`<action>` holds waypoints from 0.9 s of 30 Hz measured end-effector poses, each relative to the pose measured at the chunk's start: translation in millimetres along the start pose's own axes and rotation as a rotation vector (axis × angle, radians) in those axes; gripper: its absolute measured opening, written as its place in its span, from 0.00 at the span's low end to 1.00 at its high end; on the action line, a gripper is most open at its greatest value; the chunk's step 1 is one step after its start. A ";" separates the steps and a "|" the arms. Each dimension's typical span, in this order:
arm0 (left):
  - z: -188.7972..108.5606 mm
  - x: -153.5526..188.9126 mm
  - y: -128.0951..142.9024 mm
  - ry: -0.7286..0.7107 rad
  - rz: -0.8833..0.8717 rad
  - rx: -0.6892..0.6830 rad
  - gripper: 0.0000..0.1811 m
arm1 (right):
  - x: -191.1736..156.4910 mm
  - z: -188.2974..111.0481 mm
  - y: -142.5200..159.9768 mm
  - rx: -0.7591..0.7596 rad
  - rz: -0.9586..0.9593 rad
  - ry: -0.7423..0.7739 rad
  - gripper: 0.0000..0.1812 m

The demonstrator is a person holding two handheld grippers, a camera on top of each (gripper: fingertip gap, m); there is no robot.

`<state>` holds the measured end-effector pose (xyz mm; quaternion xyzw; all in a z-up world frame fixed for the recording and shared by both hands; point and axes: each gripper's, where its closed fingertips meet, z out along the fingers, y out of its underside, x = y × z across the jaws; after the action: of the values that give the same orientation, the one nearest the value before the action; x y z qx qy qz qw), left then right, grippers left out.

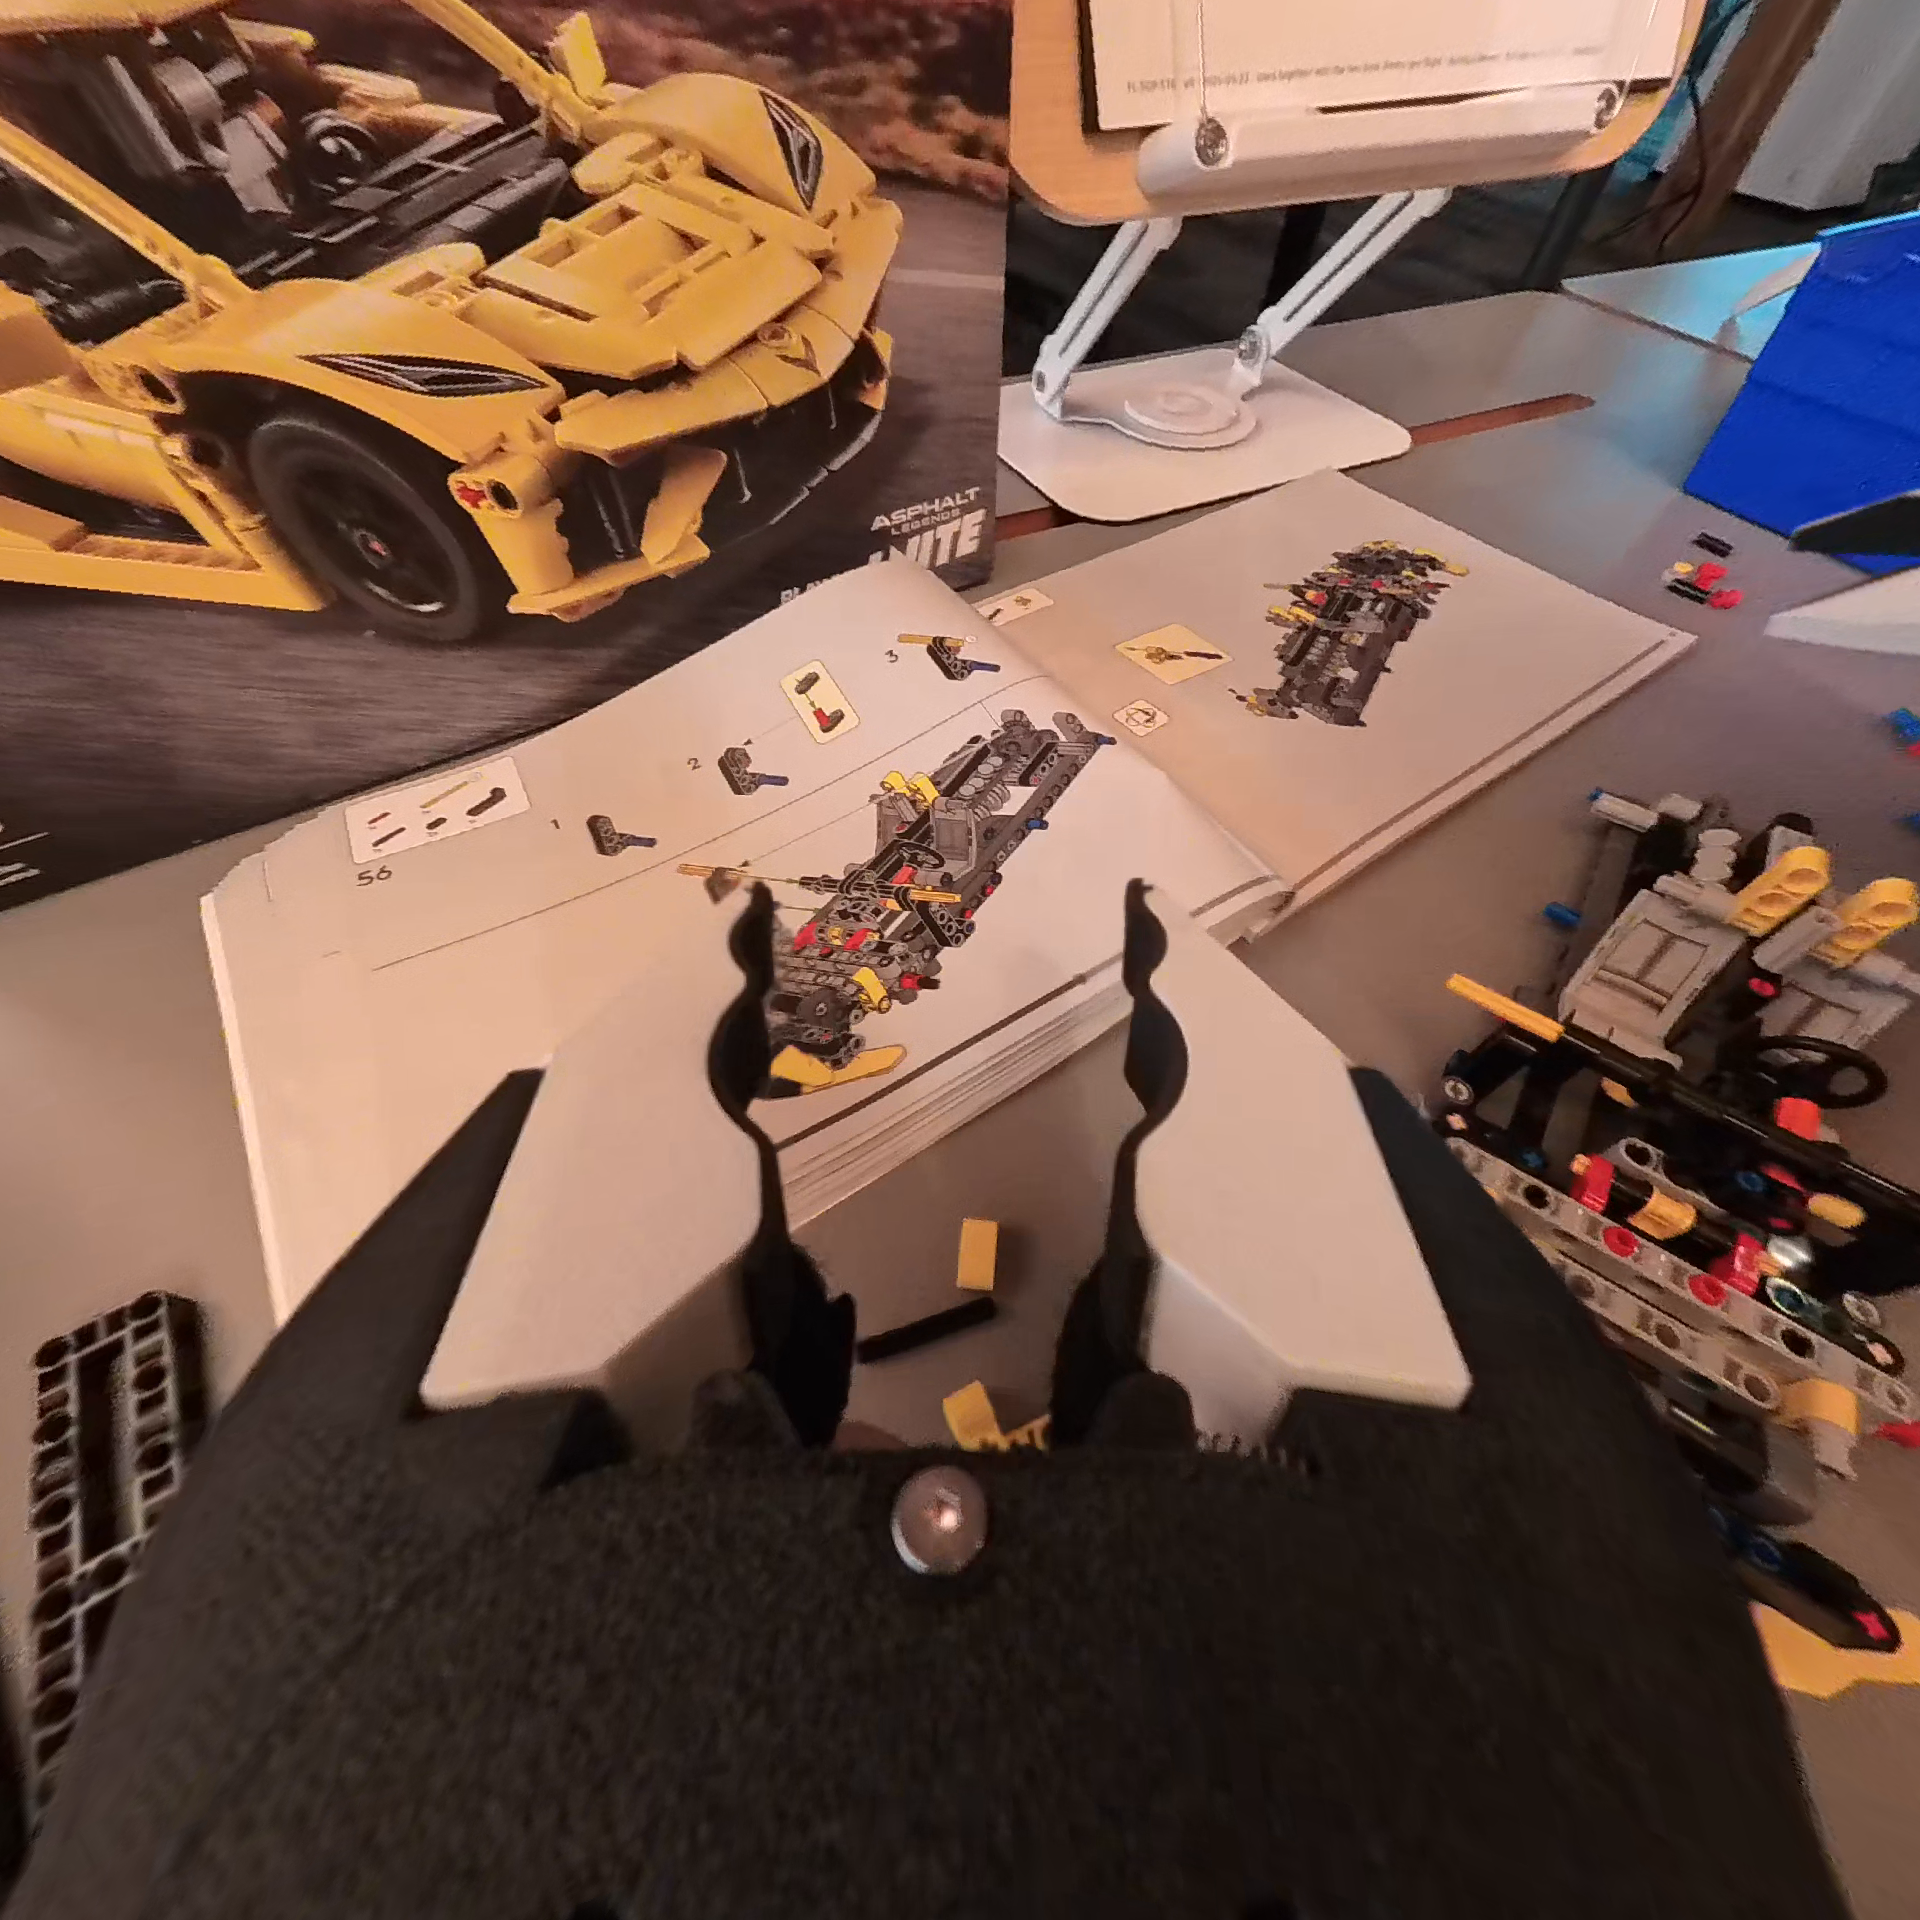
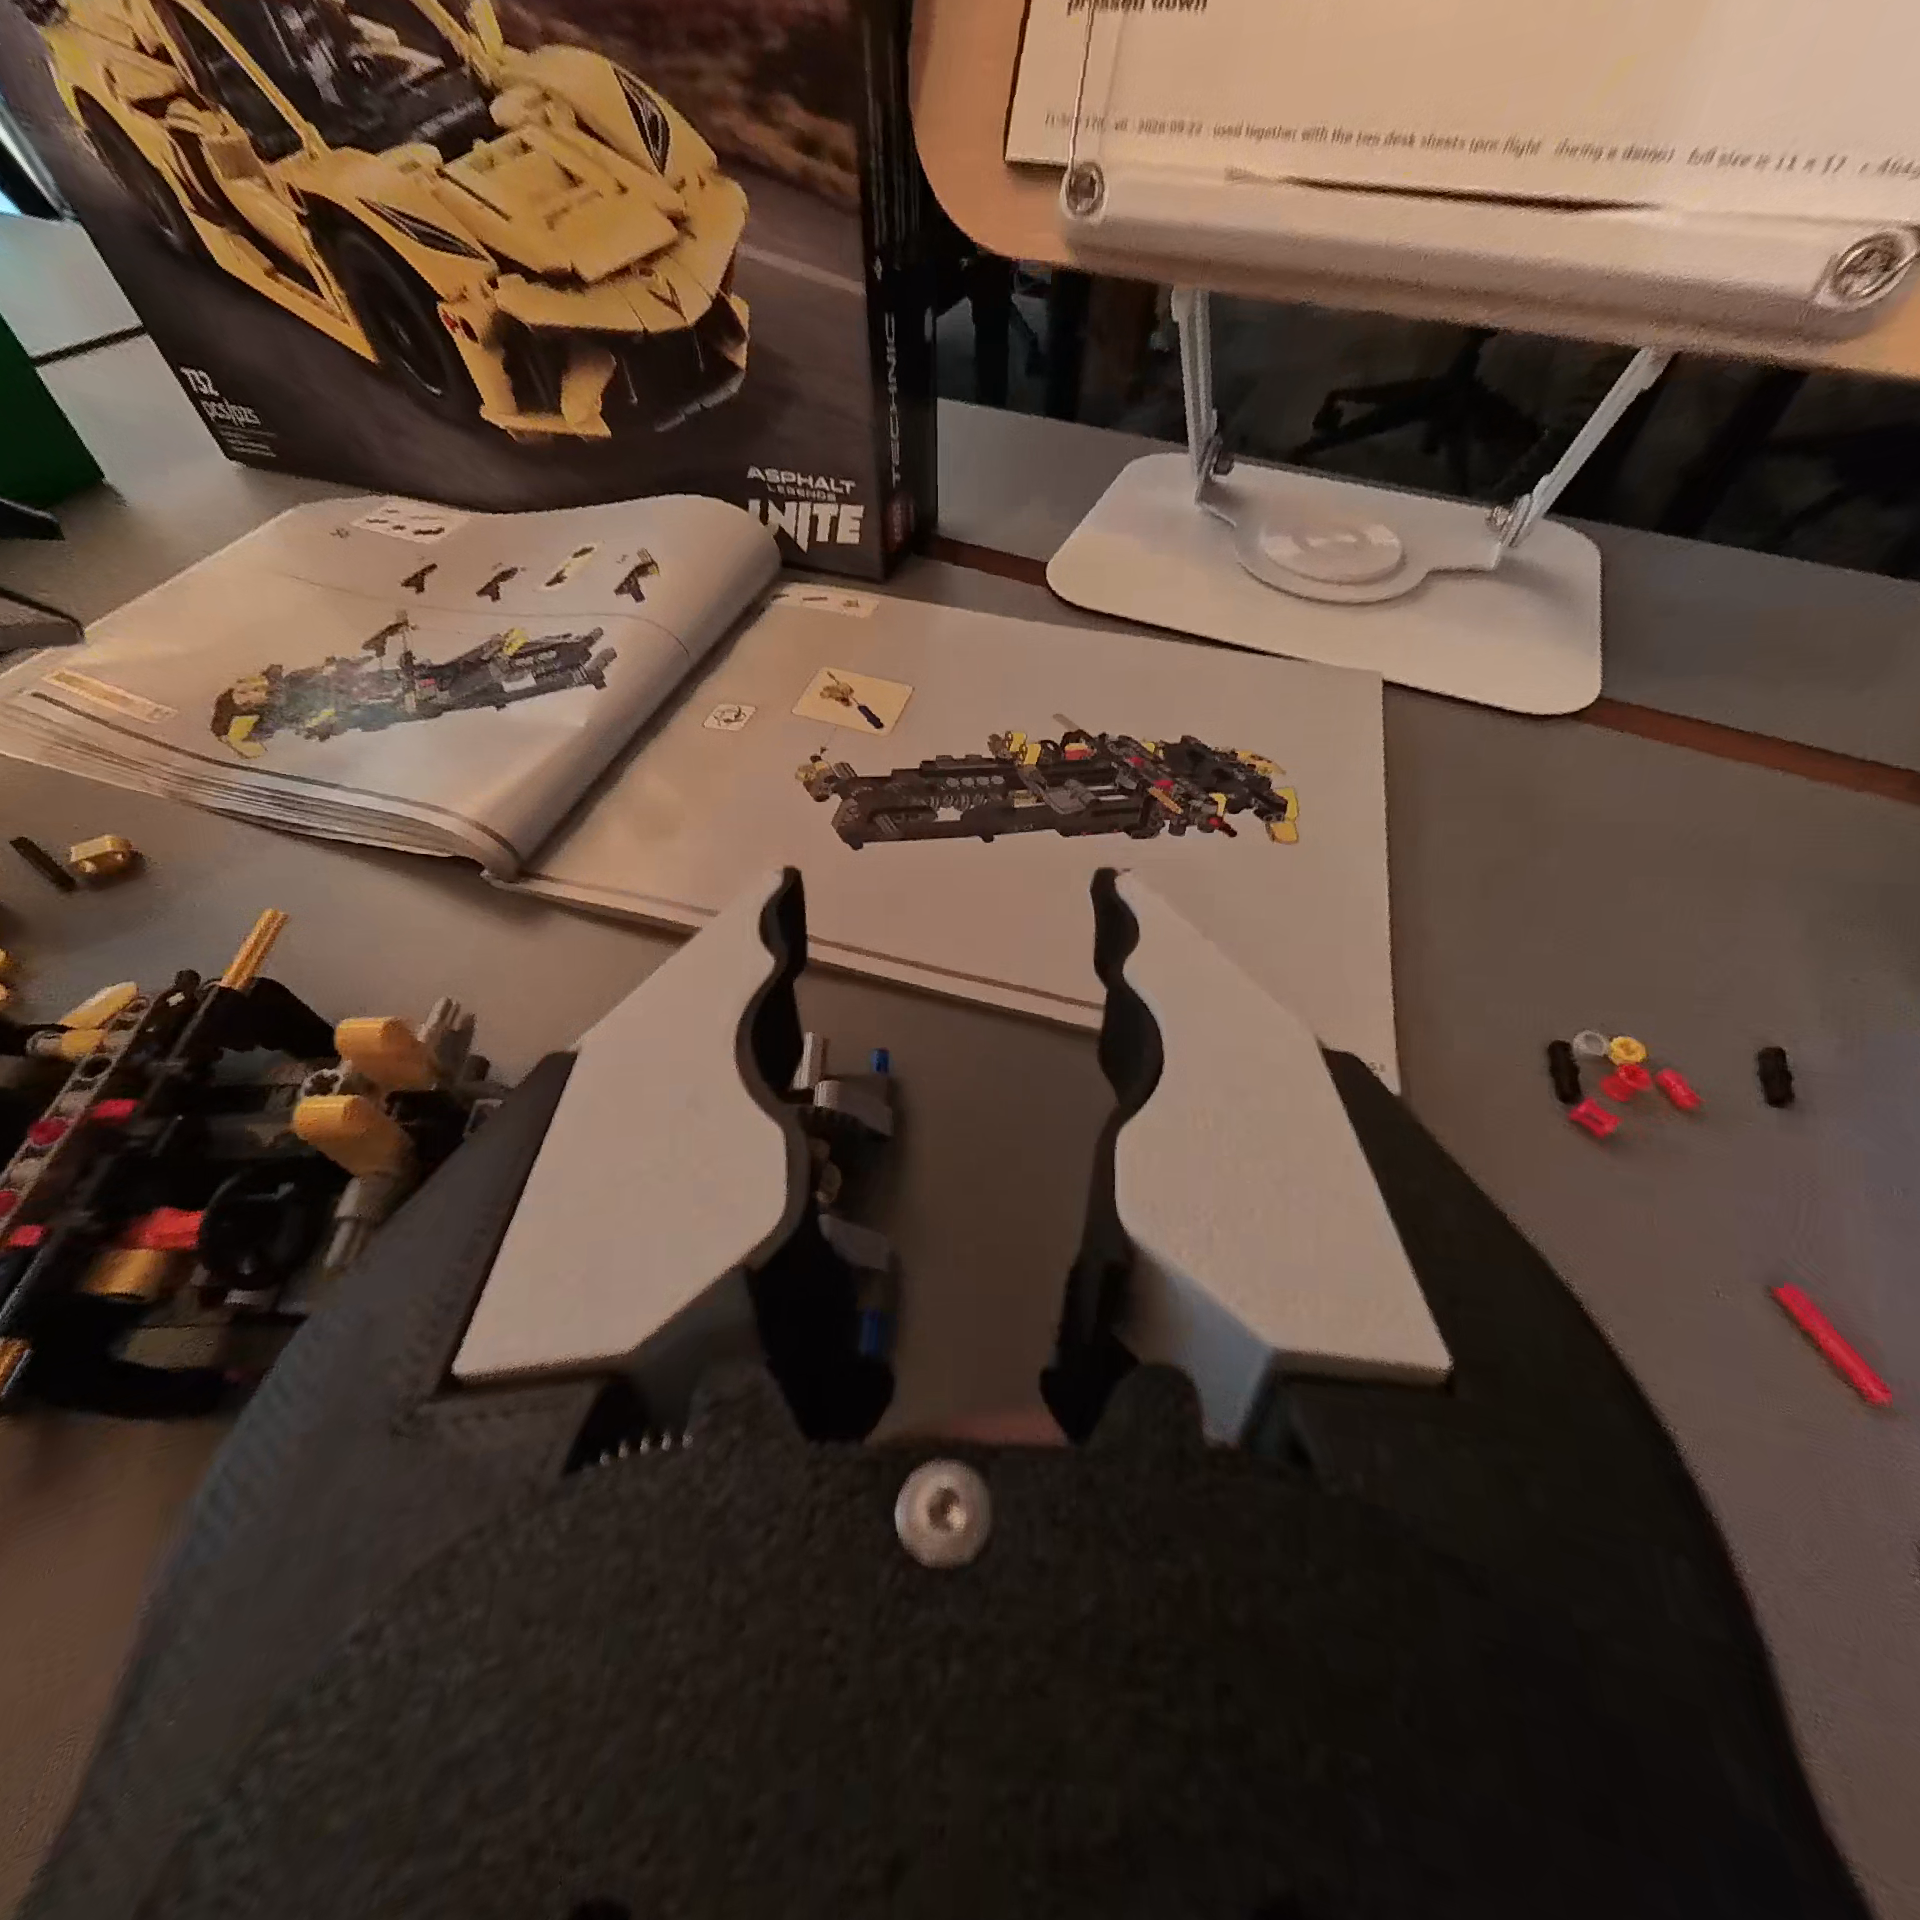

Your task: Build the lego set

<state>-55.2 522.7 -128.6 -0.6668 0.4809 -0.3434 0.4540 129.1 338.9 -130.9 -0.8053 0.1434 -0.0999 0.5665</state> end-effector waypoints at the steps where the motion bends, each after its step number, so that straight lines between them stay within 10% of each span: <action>1: 0.3 2.8 1.0 0.012 0.005 -0.008 0.39 | -0.9 1.5 2.8 -0.007 0.003 -0.005 0.31; 27: -36.4 14.7 1.3 0.261 -0.143 -0.186 0.38 | -17.2 -6.9 -17.1 0.057 0.060 -0.081 0.31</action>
<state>-83.8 498.5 -116.7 -0.6882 0.5168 -0.4126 0.2984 112.7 344.2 -112.5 -0.7875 0.1415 -0.0540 0.5974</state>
